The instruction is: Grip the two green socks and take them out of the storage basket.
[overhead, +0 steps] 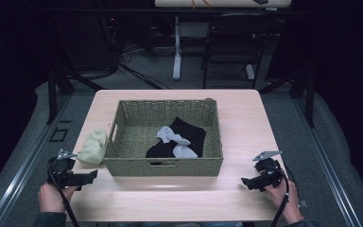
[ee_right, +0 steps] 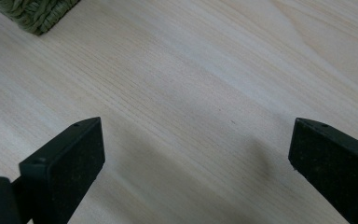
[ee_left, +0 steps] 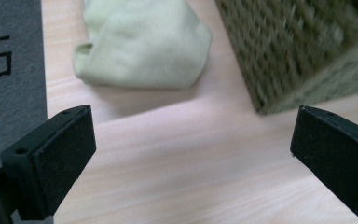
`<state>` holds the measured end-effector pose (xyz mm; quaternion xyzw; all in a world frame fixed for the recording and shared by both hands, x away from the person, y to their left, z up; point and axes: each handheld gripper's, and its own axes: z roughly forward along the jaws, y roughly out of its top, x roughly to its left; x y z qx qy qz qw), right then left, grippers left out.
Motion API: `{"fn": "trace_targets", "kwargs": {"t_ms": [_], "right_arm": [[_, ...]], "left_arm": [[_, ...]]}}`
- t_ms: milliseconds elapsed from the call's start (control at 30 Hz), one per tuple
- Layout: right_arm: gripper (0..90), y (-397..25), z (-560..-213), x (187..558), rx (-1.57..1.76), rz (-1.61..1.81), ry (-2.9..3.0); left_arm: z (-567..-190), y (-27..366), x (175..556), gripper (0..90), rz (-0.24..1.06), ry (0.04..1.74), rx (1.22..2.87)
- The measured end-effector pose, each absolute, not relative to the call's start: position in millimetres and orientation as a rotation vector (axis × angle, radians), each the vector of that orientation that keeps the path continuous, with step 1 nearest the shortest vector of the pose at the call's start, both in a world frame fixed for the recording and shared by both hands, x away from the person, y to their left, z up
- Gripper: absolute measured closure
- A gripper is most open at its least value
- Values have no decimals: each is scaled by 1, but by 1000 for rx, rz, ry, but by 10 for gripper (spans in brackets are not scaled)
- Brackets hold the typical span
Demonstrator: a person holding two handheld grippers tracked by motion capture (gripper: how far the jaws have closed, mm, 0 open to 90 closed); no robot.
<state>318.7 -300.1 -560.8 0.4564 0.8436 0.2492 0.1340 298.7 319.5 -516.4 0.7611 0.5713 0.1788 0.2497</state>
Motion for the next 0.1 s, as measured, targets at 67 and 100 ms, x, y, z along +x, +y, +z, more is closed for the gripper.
{"fn": "trace_targets", "kwargs": {"t_ms": [67,100], "right_arm": [[28,-300,-561,319,1322,721,2443],[28,-300,-560,319,1318,712,2442]], "left_arm": [[-518,320,300,0,477,1568,2052],[-520,320,300,0,483,1566,2056]]}}
